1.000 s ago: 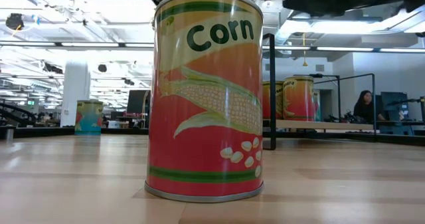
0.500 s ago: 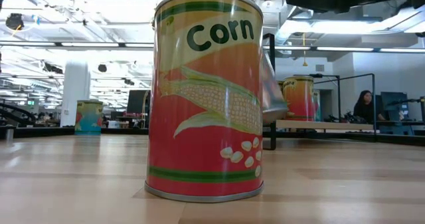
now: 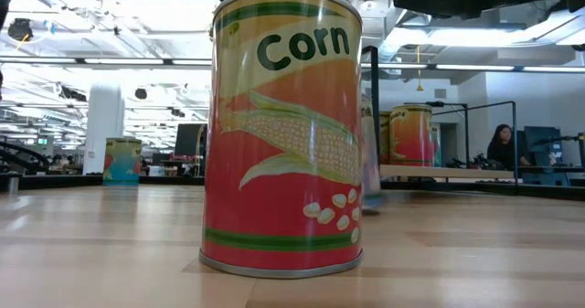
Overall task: Pick and place cans onto a shelf
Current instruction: Put the canned peaches on the shelf aligned with the other canned peaches
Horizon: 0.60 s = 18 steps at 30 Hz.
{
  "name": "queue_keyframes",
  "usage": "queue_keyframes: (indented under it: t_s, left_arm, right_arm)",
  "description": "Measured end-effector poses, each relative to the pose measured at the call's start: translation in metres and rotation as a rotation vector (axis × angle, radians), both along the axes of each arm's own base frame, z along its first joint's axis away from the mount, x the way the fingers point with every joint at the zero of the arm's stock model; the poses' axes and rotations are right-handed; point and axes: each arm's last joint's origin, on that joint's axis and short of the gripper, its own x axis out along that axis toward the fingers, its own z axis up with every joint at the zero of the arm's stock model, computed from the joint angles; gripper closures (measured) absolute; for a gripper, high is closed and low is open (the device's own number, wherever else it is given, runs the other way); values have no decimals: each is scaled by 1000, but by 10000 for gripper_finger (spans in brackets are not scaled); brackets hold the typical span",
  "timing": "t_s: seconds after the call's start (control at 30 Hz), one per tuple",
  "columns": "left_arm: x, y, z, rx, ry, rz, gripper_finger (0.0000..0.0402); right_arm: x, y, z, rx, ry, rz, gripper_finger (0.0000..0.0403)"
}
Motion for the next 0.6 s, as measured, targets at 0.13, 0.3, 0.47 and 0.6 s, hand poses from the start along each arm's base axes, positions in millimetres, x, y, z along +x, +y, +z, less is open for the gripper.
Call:
queue_keyframes:
  t_s: [0.13,0.3,0.47,0.6]
  left_arm:
    - [2,-1,2,-12,-23,-10,390]
    - [2,-2,3,-38,-32,-45,360]
    - [1,-2,12,-47,-61,-78,333]
    - [-8,-4,27,1,-82,-124,327]
  right_arm:
    - [0,0,0,0,0,0,393]
    - [0,0,0,6,0,0,392]
    - [0,0,0,16,-1,-1,384]
    - [0,0,-1,16,9,-1,378]
